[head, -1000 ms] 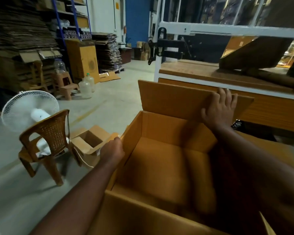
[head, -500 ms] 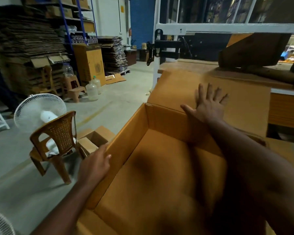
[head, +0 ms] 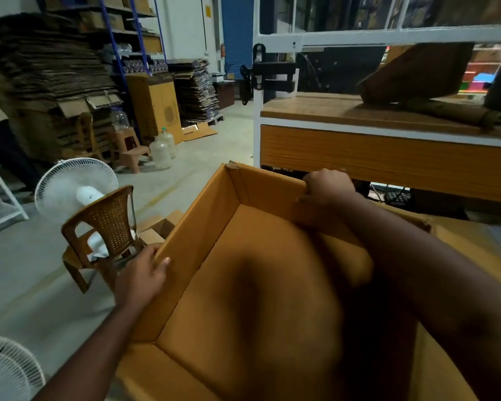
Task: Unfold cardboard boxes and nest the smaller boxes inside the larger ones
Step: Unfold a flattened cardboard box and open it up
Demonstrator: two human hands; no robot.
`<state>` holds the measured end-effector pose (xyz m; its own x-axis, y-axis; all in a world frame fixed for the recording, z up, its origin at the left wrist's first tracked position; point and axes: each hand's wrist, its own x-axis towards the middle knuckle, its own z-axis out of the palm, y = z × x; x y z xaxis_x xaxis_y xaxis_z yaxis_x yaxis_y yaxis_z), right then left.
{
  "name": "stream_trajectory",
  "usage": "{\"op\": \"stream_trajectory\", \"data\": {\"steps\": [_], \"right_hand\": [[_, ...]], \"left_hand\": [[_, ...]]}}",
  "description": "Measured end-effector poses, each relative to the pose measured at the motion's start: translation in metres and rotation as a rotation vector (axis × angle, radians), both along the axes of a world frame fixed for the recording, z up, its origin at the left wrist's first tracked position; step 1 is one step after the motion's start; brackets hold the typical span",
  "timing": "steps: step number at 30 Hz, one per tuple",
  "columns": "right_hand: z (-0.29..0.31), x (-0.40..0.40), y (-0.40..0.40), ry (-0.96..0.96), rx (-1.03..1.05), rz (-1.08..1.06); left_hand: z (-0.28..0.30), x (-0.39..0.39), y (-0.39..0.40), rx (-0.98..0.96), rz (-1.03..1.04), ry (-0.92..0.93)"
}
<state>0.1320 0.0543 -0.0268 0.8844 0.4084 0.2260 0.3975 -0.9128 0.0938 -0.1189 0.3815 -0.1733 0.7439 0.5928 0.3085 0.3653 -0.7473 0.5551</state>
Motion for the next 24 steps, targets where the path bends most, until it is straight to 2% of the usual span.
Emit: {"op": "stream_trajectory", "data": {"steps": [4, 7, 9, 12, 16, 21, 24], "right_hand": [[-0.033, -0.005, -0.006, -0.085, 0.022, -0.040], [-0.059, -0.001, -0.023, -0.053, -0.094, -0.173], [-0.068, 0.007, -0.047, 0.016, -0.145, -0.285], [-0.081, 0.018, -0.090, 0.174, -0.075, -0.386], [-0.084, 0.005, -0.121, 0.226, 0.028, -0.400], [-0.082, -0.048, -0.139, 0.415, 0.022, -0.395], [-0.097, -0.080, -0.152, 0.496, 0.136, -0.426]], "left_hand": [[0.006, 0.017, -0.002, -0.024, 0.015, 0.066], [0.012, 0.034, -0.005, 0.024, 0.029, 0.114], [0.014, 0.044, -0.007, 0.039, 0.038, 0.154], [0.015, 0.059, -0.004, 0.032, 0.030, 0.216], [0.018, 0.082, -0.001, 0.029, 0.110, 0.283], [0.018, 0.111, 0.010, 0.039, 0.166, 0.290], [0.019, 0.130, 0.011, 0.073, 0.171, 0.293]]}}
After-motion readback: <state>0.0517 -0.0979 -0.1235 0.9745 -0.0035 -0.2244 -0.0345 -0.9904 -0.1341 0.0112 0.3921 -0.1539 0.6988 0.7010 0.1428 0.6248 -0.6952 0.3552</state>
